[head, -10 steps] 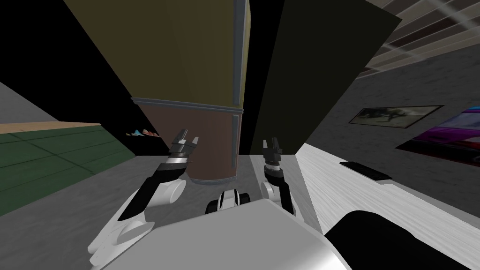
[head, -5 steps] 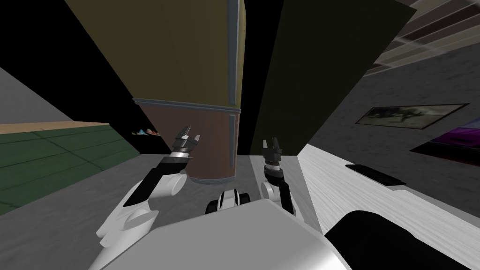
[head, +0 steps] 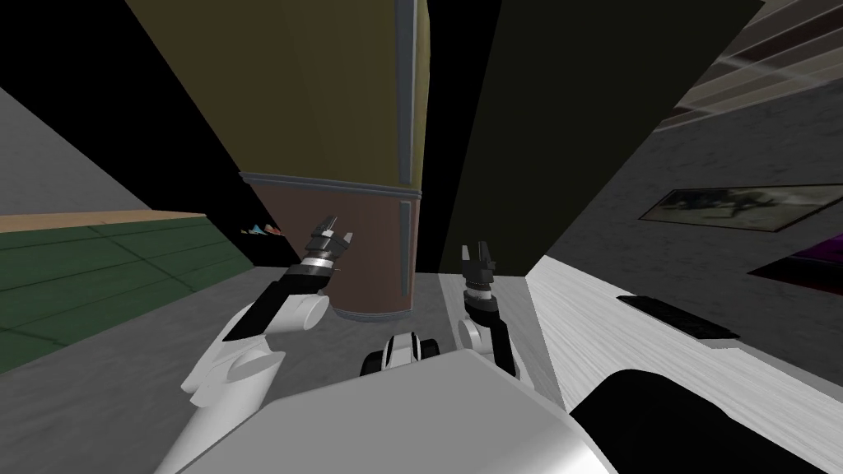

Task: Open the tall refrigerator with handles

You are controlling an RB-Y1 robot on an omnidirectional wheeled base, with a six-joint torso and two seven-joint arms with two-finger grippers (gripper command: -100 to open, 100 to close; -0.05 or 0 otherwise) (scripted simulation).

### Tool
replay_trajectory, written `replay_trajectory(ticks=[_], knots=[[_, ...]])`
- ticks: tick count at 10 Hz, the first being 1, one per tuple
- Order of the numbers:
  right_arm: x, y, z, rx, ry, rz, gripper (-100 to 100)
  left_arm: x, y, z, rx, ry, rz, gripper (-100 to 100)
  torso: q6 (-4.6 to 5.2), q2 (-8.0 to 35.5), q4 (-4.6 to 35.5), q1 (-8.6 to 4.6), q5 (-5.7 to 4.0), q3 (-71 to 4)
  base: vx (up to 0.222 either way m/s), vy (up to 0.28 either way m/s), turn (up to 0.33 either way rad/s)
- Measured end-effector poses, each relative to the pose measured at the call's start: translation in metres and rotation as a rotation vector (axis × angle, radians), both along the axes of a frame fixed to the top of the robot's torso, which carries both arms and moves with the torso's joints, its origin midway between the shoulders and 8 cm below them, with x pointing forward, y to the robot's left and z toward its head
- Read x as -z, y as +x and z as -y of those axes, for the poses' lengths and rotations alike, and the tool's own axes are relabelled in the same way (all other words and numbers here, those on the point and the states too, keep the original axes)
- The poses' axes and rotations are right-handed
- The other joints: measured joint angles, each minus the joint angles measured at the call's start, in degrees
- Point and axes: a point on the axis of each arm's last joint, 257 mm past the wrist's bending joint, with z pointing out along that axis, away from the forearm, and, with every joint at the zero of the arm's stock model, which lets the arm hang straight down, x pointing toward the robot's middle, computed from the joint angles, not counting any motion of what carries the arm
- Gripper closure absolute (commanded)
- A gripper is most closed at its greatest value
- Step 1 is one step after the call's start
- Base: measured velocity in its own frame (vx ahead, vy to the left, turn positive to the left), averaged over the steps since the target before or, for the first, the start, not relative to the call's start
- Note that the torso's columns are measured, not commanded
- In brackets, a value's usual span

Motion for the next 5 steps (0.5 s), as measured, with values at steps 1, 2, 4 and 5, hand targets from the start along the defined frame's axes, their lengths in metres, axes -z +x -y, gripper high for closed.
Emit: replay_trajectory(ticks=[1, 2, 4, 5], knots=[[0.000, 0.000, 0.000, 0.000, 0.000, 0.000, 0, -0.006, 0.004, -0.001, 0.001, -0.004, -0.002, -100, -0.01, 0.01, 0.01, -0.01, 0.00, 0.00, -0.004, -0.094, 0.040], [0.000, 0.000, 0.000, 0.000, 0.000, 0.000, 0, -0.007, 0.008, -0.002, 0.000, -0.008, -0.014, -100, 0.00, -0.03, -0.01, 0.06, 0.02, -0.02, 0.005, -0.051, -0.008], [0.000, 0.000, 0.000, 0.000, 0.000, 0.000, 0, -0.012, 0.013, -0.003, -0.002, -0.013, -0.026, -100, -0.03, -0.03, -0.01, 0.12, 0.05, -0.02, -0.006, -0.076, 0.071], [0.000, 0.000, 0.000, 0.000, 0.000, 0.000, 0, -0.015, 0.016, -0.003, -0.003, -0.019, -0.035, -100, 0.00, 0.02, 0.00, 0.08, 0.03, 0.01, -0.006, -0.037, -0.012]])
